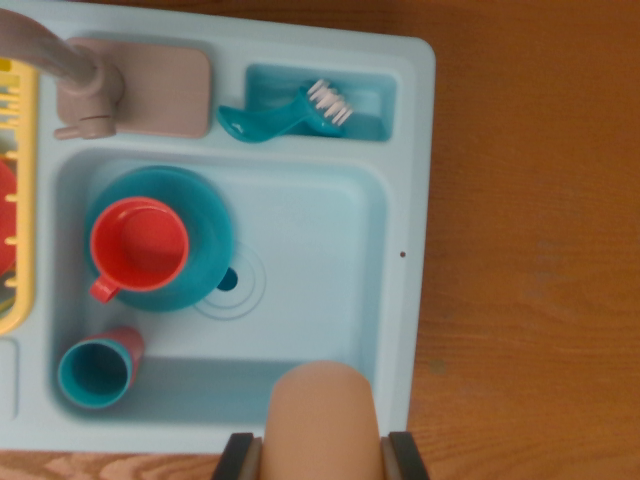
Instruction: Pick detergent from the sink
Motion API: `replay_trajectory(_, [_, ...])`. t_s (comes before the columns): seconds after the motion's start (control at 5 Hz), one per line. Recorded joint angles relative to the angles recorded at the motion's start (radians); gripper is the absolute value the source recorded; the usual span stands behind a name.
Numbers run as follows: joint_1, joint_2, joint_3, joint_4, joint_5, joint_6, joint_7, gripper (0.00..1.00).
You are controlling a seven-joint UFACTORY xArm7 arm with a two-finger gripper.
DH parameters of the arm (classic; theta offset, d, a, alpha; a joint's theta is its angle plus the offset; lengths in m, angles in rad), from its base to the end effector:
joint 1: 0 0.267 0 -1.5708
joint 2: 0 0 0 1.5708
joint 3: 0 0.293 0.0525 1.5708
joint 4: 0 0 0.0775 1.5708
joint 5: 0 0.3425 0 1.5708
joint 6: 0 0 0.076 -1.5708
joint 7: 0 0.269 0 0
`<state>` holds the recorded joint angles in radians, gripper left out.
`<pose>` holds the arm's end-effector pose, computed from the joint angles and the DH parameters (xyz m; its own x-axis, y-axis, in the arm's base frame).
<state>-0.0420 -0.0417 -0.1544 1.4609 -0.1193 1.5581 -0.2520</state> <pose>0.4334 -0.1192 0.3446 0.9950 0.0566 -0.0823 0.0644 -0.9934 0.0948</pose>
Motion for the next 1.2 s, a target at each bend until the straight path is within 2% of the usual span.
replay_trajectory(0.2, [0.0000, 0.000, 0.000, 0.000, 0.0000, 0.000, 0.000, 1.00])
replay_trajectory(0.4, [0.0007, -0.006, 0.001, 0.030, 0.0005, 0.036, -0.003, 1.00])
replay_trajectory(0.6, [0.0007, -0.006, 0.001, 0.030, 0.0005, 0.036, -0.003, 1.00])
replay_trajectory(0.8, [0.0013, -0.011, 0.001, 0.058, 0.0009, 0.069, -0.006, 1.00])
replay_trajectory(1.0, [0.0013, -0.011, 0.001, 0.058, 0.0009, 0.069, -0.006, 1.00])
replay_trajectory(1.2, [0.0018, -0.016, 0.002, 0.083, 0.0014, 0.099, -0.008, 1.00])
